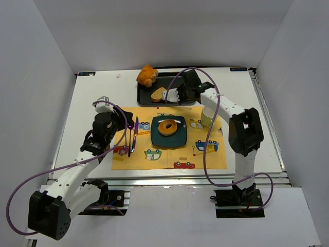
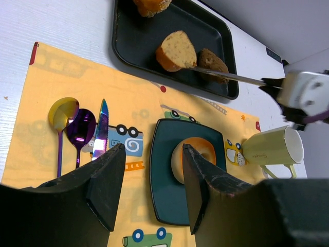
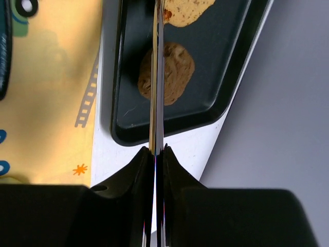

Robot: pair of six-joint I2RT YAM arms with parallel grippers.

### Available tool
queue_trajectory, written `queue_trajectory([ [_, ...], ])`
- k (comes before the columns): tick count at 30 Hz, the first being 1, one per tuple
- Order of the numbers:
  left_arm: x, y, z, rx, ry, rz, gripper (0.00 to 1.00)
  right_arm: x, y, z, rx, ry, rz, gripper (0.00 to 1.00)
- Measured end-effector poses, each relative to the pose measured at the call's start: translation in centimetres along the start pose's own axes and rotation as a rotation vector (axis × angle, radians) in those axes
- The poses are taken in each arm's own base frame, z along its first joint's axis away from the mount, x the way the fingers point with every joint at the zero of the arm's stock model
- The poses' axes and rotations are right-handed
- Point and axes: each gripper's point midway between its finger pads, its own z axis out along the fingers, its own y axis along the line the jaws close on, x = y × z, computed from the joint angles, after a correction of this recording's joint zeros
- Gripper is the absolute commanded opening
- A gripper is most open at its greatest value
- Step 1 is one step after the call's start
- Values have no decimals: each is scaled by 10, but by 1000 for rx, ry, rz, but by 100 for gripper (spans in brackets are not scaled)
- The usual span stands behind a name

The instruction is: Place the bread

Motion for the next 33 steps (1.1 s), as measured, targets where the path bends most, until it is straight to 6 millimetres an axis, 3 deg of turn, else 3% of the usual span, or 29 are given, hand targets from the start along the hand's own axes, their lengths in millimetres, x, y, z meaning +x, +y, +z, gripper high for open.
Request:
queue_trajectory([
  [3,0,0,0,0,1,0,58,-10,-8,-20,24,-48,21,5],
  [6,0,0,0,-1,1,1,58,-22,-8,-59,57,-105,37,5],
  [11,0,0,0,-1,1,1,58,-33,33,-128,53,-175,43,8],
  [13,0,0,0,-1,1,1,58,-33,59,-142,27,-188,47,10],
  [18,0,0,0,0,1,0,58,-31,115,-148,-89,-195,72,14],
  [22,1,0,1,-1,3,0,58,-29,137,-142,-146,-191,92,30],
  [25,1,0,1,-1,3,0,58,-29,141,-141,-158,-192,105,43],
  [33,1,0,1,-1,2,0,58,-32,138,-148,-139,-207,105,45],
])
